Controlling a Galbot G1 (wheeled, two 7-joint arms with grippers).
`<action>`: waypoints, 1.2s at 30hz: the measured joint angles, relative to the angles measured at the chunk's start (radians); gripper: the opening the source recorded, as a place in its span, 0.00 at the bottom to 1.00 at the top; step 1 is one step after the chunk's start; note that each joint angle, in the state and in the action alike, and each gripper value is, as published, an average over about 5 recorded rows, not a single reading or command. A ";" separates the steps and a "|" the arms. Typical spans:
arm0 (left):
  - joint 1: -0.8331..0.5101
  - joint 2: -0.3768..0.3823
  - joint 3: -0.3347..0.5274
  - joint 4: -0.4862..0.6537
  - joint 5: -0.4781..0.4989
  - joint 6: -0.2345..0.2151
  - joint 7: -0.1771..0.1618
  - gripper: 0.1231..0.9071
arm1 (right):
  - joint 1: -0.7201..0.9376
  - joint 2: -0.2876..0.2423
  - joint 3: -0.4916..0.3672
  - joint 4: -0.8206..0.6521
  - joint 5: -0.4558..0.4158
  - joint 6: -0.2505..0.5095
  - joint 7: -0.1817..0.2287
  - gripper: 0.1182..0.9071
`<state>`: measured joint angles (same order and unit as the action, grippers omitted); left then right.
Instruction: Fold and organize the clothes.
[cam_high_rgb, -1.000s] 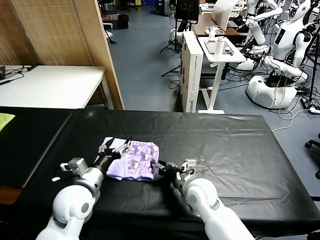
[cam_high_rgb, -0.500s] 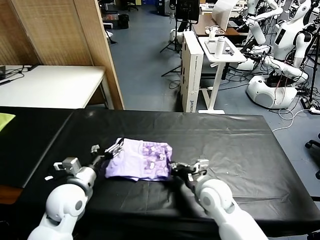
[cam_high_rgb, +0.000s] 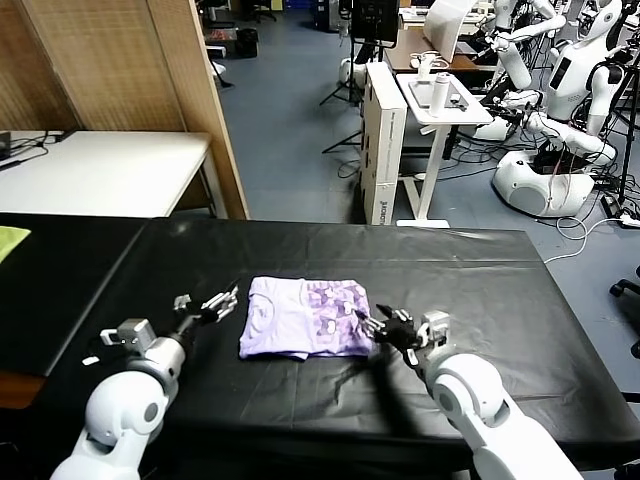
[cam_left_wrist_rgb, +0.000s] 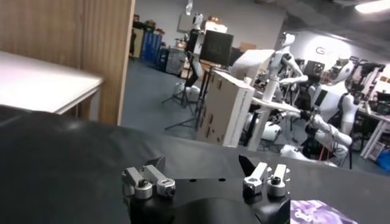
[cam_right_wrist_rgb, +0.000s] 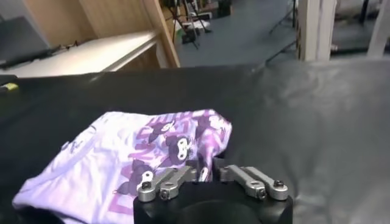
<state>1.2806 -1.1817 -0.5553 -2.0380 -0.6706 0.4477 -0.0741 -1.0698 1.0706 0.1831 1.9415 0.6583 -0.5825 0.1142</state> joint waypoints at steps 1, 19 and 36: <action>0.001 0.000 -0.001 0.001 0.000 0.000 0.002 1.00 | 0.000 -0.002 -0.001 -0.001 -0.015 0.019 -0.007 0.82; 0.044 0.005 -0.042 0.013 0.026 -0.023 0.013 1.00 | 0.070 0.058 -0.079 -0.210 -0.352 0.156 -0.023 1.00; 0.136 0.100 -0.055 -0.033 0.063 -0.199 0.013 1.00 | -0.162 -0.028 0.125 0.053 -0.279 0.486 -0.043 1.00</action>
<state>1.4161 -1.0816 -0.6104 -2.0714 -0.6080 0.2490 -0.0608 -1.2318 1.0426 0.3082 1.9944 0.3795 -0.0962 0.0715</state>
